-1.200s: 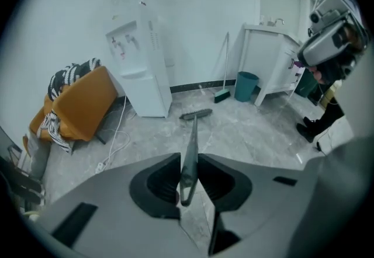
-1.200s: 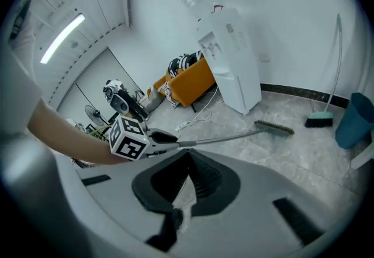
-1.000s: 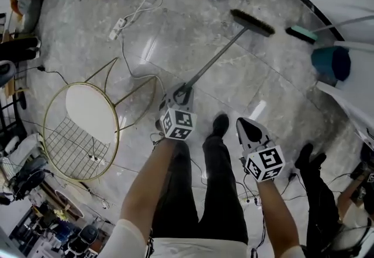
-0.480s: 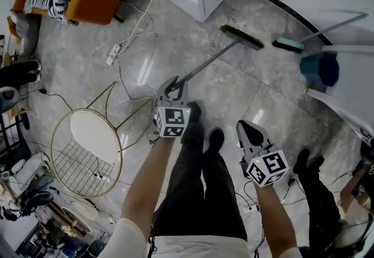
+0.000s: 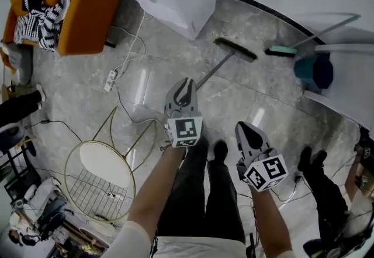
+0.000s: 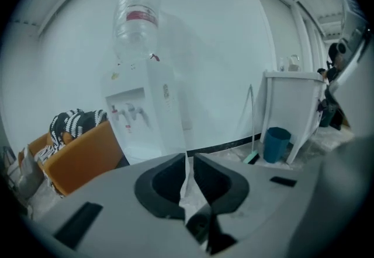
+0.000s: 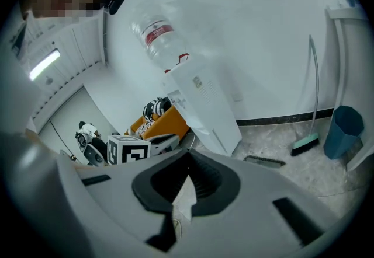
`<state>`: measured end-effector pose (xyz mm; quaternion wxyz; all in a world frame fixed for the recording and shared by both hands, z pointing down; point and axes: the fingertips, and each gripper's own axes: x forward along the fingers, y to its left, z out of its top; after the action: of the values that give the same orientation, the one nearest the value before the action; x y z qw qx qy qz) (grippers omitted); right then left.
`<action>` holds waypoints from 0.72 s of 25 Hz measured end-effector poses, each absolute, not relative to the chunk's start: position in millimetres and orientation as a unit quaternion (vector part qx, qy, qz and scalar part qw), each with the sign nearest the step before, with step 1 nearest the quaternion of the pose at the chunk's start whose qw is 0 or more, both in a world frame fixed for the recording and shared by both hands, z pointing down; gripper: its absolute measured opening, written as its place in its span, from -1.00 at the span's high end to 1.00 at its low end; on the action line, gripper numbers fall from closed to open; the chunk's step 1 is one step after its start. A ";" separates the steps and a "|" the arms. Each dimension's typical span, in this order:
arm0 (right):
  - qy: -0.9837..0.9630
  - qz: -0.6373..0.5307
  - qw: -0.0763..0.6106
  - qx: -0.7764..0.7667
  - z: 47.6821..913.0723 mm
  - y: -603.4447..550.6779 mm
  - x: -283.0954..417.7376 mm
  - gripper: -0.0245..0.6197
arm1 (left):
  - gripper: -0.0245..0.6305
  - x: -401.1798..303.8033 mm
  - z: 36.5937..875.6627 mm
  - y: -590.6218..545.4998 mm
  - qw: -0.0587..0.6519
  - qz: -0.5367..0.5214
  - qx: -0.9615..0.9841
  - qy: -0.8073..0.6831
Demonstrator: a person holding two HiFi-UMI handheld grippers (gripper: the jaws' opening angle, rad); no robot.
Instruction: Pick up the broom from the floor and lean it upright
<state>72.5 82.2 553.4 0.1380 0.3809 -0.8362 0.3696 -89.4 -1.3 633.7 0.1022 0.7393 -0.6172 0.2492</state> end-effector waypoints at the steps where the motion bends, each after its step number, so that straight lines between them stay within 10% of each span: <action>1: -0.833 0.371 0.133 0.388 552.6 74.0 72.2 0.92 | 0.80 -91.7 631.0 -11.1 0.101 0.238 0.737 -0.624; 18: -0.824 0.351 0.138 0.423 547.5 -18.2 102.8 0.92 | 0.88 -14.3 544.1 -127.4 0.015 0.201 0.810 -0.551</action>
<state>102.8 -18.2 547.5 0.1380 0.4227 -0.8241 0.3510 -14.3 -127.4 544.1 0.0148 0.8096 -0.5513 0.2013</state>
